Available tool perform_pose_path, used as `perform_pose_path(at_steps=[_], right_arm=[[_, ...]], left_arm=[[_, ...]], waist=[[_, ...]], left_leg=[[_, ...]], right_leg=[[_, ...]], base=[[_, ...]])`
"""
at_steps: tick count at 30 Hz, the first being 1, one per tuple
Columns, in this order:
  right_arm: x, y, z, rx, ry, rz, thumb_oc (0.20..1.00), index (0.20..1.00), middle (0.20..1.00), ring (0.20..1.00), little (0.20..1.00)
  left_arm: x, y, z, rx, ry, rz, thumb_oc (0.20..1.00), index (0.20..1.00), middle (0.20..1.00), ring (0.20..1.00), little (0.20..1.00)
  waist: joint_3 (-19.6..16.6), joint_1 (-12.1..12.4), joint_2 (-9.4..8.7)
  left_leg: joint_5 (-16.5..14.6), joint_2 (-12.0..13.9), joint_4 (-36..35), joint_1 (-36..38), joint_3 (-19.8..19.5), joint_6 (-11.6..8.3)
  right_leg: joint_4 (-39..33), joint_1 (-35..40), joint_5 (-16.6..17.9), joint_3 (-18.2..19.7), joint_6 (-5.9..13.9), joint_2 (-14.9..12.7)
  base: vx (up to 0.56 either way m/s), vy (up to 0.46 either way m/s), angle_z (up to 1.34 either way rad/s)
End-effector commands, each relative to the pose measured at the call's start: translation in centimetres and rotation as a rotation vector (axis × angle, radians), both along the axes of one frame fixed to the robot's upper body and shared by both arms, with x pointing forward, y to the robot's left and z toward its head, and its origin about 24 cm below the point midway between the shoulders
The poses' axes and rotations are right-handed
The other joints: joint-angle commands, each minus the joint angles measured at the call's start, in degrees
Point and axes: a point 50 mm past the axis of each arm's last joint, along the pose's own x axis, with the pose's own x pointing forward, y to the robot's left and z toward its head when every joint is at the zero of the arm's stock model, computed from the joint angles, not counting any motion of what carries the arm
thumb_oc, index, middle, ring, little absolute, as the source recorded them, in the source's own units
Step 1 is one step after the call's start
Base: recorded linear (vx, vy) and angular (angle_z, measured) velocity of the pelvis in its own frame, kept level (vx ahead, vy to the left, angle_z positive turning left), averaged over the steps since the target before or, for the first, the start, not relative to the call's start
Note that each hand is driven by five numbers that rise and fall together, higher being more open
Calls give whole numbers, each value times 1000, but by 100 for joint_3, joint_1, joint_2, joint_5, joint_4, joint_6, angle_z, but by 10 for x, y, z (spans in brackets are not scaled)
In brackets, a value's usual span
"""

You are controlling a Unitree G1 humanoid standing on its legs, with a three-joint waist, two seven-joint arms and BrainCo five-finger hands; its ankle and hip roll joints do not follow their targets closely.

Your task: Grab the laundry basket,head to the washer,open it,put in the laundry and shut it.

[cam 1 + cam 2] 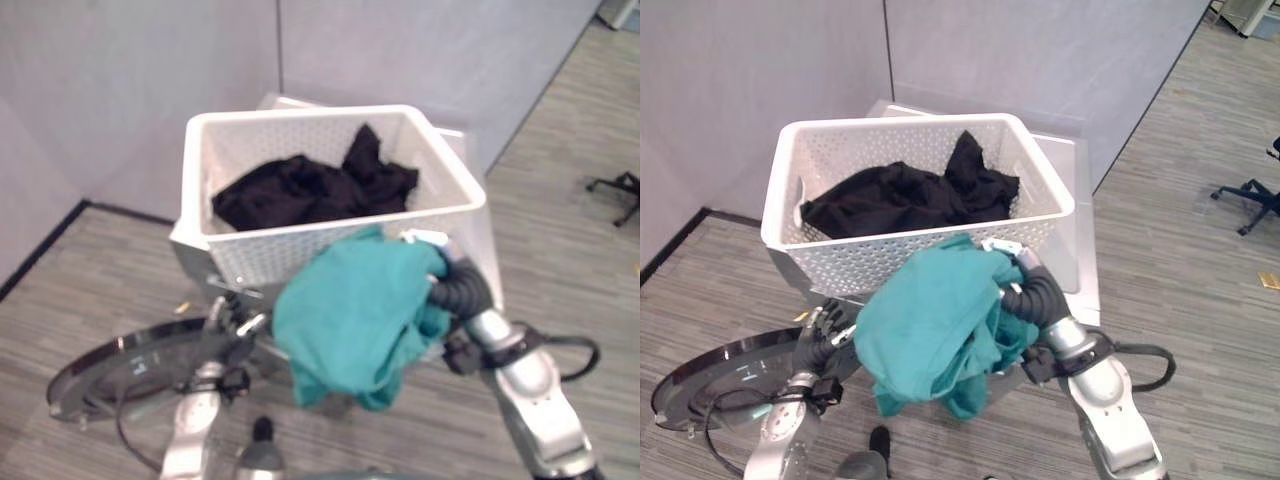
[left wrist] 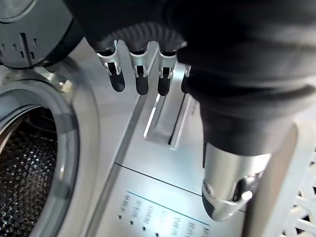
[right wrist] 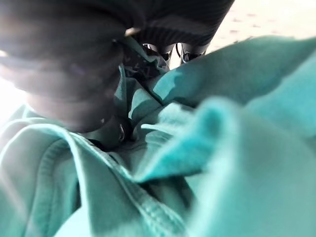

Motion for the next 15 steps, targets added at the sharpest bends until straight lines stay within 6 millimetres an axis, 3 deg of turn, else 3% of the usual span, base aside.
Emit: perform_pose_path(at_steps=[1,6,8,9,12,15], right_arm=[[-4,7,35,2,-190,96,200,200,200,200,200],[-1,20,45,-114,-254,192,200,200,200,200,200],[-1,20,46,-114,-255,192,200,200,200,200,200],[0,23,47,-139,-266,217,200,200,200,200,200],[1,27,49,-153,-272,236,200,200,200,200,200],[1,31,46,-160,-263,257,200,200,200,200,200]], left_arm=[[16,-4,25,30,-138,-62,1000,1000,1000,1000,1000],[40,-15,46,61,-231,-118,1000,1000,1000,1000,1000],[40,-15,47,61,-231,-118,1000,1000,1000,1000,1000],[48,-22,55,63,-269,-144,1000,1000,1000,1000,1000],[59,-28,64,82,-305,-173,1000,1000,1000,1000,1000],[66,-34,70,85,-332,-195,1000,1000,1000,1000,1000]], waist=[[338,121,200],[1084,178,160],[1087,173,161],[1322,144,152],[1593,101,104],[1619,57,10]], left_leg=[[97,927,152,-77,416,-405],[314,1149,305,-430,319,-508],[313,1150,309,-436,314,-508],[354,1205,343,-522,303,-524],[370,1252,402,-622,293,-529],[359,1285,483,-879,278,-532]], right_leg=[[243,128,-358,-169,-386,332],[760,-355,-500,-260,-435,462],[768,-360,-505,-263,-436,461],[1001,-578,-527,-288,-451,428],[1269,-836,-566,-280,-471,388],[1482,-1223,-605,-243,-504,350]], base=[[-86,-64,-4],[-134,-82,3],[-78,-18,6],[-116,-6,3],[-102,1,1],[-55,11,0]])
